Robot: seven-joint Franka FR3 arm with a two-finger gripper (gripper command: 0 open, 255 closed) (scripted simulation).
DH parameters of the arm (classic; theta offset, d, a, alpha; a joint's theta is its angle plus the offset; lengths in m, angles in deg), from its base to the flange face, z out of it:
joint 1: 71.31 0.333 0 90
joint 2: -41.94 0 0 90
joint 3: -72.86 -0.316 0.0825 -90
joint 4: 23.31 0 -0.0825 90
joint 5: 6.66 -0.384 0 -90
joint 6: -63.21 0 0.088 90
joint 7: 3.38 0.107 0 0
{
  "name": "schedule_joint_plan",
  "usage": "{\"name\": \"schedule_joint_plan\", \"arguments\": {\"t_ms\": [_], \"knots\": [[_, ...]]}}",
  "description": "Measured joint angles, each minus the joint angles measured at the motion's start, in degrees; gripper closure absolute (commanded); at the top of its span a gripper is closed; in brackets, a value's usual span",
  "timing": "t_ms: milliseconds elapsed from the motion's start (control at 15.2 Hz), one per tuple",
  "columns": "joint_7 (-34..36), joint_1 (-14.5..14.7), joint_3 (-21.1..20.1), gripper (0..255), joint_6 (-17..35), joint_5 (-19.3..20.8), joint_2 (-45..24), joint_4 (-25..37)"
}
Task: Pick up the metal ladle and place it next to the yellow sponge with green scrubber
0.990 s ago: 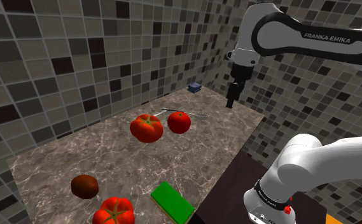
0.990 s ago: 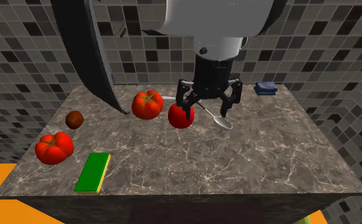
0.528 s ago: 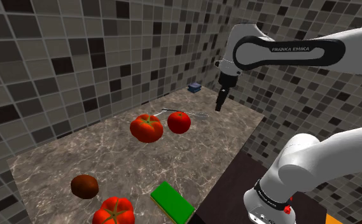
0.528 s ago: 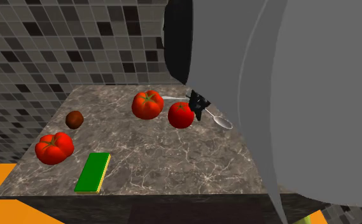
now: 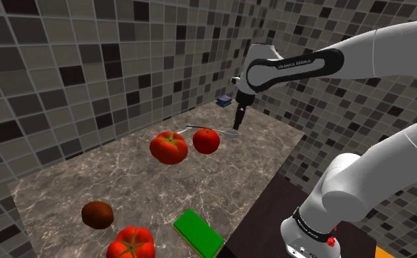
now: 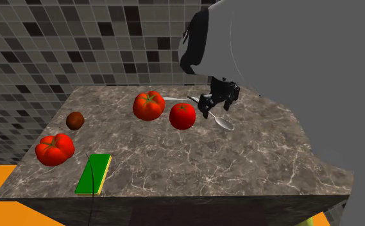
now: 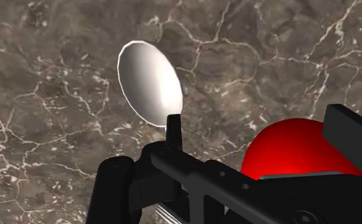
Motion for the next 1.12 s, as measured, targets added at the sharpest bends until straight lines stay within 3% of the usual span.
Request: {"name": "schedule_joint_plan", "arguments": {"t_ms": [528, 1122], "knots": [[-15.1, 2.6, 2.6, 0, 11.9, -6.4, -17.4, 8.2], [-18.1, 2.8, 2.4, 0, 18.2, -9.1, -22.8, 7.3]]}}
